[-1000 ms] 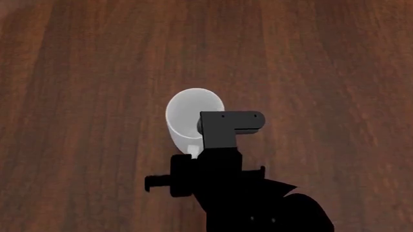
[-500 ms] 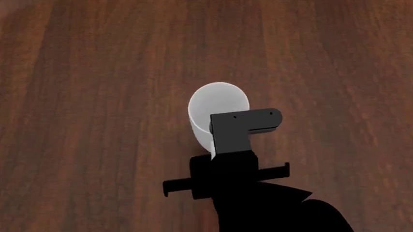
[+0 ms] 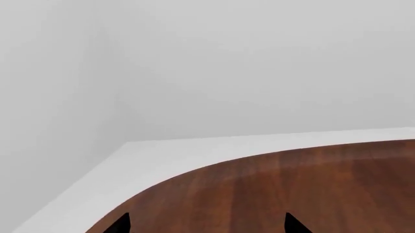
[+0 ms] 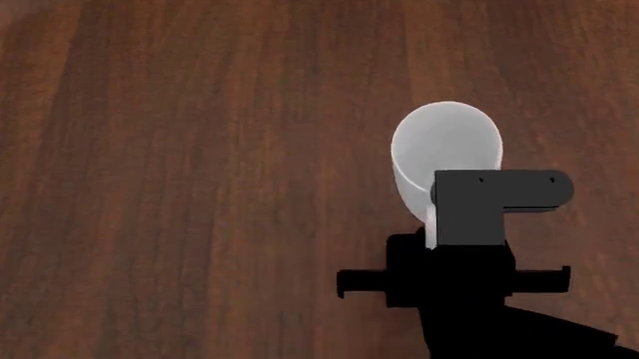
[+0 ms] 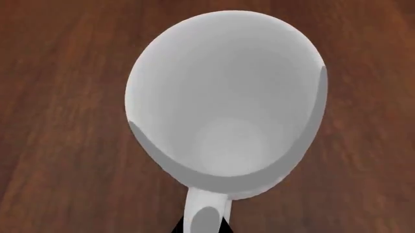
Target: Put the white mug on the plate.
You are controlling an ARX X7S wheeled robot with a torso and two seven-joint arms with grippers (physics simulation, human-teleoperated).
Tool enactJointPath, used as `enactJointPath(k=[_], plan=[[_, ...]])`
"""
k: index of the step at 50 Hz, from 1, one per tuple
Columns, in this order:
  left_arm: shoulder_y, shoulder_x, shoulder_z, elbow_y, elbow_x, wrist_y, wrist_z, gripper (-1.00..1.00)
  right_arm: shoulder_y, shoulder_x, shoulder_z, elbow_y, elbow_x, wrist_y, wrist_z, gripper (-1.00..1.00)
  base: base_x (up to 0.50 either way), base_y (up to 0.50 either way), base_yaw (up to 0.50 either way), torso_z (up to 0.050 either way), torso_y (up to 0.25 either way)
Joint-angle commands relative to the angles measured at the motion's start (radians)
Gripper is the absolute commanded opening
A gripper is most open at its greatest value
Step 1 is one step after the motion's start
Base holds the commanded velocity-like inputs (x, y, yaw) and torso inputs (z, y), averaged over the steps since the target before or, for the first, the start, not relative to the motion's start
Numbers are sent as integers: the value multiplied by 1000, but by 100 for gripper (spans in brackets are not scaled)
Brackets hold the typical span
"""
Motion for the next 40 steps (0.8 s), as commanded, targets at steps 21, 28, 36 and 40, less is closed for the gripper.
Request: enactJointPath(k=[21,28,36,40], plan=[[-54,11,61,-65,15,32,14,100,-516,387,473,-320,231,-210,227,-100,0,0,0,0,0],[-50,16,73,-86,26,58,20,100,-771,433,687,-376,241,-284,221,-100,0,0,0,0,0],[-67,21,90,-114,30,69,27,100,-984,409,878,-407,230,-308,206,-100,0,0,0,0,0],[-65,24,92,-128,33,83,30,100,-1047,394,948,-437,243,-309,231,-100,0,0,0,0,3]])
